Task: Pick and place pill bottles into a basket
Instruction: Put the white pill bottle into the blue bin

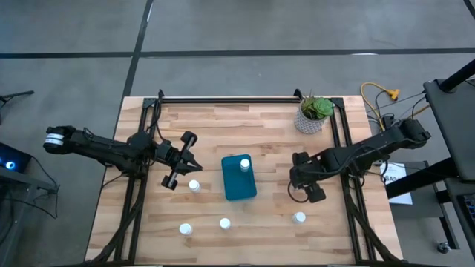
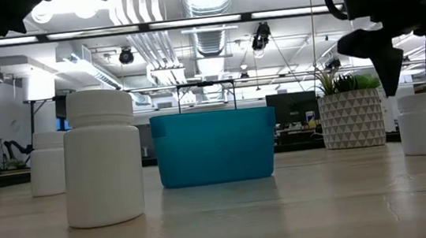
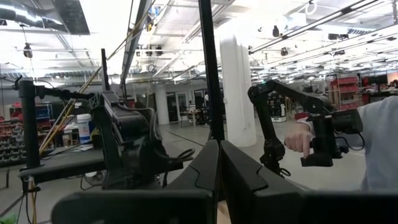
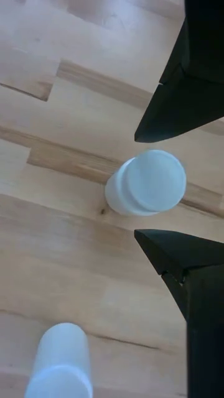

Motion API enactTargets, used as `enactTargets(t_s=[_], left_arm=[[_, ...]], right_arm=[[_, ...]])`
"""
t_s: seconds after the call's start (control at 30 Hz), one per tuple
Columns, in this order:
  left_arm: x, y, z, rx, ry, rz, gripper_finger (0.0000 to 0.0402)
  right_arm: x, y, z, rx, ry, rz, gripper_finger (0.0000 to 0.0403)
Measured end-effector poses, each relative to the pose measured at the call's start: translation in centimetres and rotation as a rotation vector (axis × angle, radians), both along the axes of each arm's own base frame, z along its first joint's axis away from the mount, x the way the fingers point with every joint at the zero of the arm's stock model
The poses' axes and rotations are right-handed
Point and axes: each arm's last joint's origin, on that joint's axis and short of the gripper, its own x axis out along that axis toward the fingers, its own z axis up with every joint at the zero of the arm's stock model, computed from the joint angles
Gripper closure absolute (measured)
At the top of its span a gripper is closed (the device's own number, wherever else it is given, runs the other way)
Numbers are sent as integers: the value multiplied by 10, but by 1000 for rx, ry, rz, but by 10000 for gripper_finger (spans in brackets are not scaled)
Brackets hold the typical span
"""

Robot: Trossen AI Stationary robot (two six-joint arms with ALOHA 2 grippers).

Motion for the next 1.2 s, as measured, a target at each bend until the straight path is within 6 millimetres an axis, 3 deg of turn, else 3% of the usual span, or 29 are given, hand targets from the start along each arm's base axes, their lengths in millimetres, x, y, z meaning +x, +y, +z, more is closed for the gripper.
enactTargets(t_s=[0.27, 1.2], left_arm=[[0, 0, 0, 0, 0, 0, 402], [0, 0, 0, 0, 0, 0, 402]], right_arm=[[-3, -1, -13, 0, 0, 3, 170], [-5, -1, -30, 8, -40, 15, 170]])
